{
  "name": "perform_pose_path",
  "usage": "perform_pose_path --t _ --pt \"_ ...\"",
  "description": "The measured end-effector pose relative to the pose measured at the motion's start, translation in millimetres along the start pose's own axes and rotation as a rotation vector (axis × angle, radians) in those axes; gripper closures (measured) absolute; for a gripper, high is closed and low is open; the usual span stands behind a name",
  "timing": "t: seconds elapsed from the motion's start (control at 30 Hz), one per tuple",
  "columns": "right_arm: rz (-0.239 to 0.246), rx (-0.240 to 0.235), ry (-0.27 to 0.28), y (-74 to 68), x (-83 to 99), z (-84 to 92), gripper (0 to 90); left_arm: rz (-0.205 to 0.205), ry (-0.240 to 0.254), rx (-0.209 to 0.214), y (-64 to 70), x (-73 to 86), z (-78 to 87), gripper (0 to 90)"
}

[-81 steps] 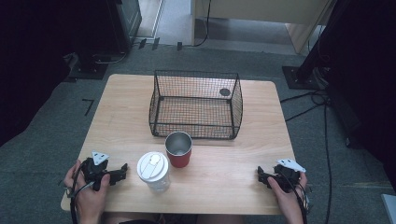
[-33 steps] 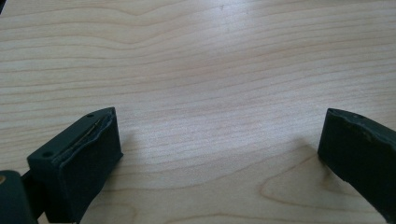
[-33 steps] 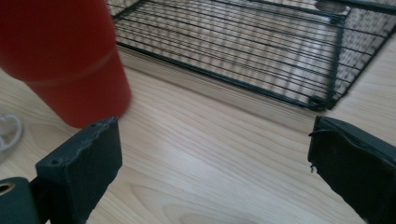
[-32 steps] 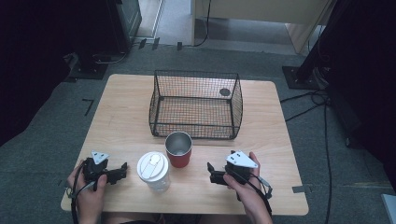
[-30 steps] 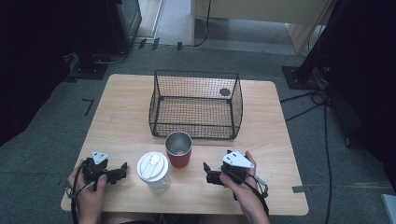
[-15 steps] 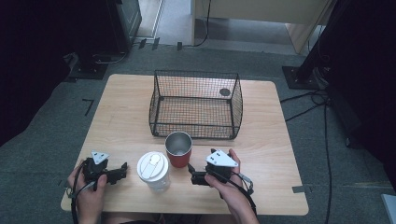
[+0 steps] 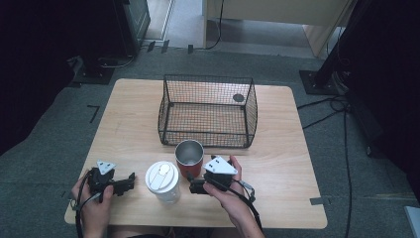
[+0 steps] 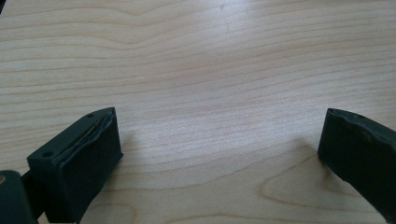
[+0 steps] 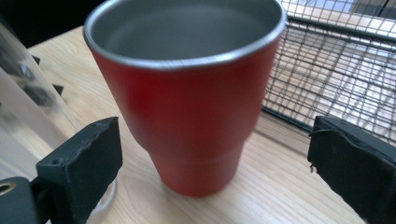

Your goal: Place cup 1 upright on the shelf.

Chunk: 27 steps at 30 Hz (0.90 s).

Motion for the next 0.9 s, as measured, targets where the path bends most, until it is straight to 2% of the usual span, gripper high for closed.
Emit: perform_pose_path --t 0.2,0.5,0.57,0.7,0.9 --pt "0.013 0.005 0.007 -5.2 -2.2 -10.8 2.9 -0.001 -0.001 0.002 0.5 -0.6 -0.8 0.0" --pt "-0.017 0.002 0.052 -10.5 -7.1 -23.1 2.9 -0.001 -0.001 0.003 0.4 -0.6 -0.8 0.0" --pt "0.0 0.012 0.078 -11.7 -7.9 -26.3 3.6 -0.001 0.0 0.004 0.6 -0.9 -1.3 0.0" --pt "-0.003 0.016 0.095 -12.7 -9.0 -30.9 4.2 -0.002 0.0 0.004 0.8 -1.2 -1.7 0.0" --pt "0.007 0.011 0.094 -12.7 -7.3 -36.0 6.3 -0.002 0.0 0.004 0.8 -1.2 -1.7 0.0"
Point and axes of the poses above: each handheld gripper's, and its own axes: z roughly backward along the jaws, x roughly out of its underside, y roughly to its right, the point moved 4 cm from there along -z, roughly forward along the jaws, and after that the axes turned 11 degrees about y, right-handed, at the moved point
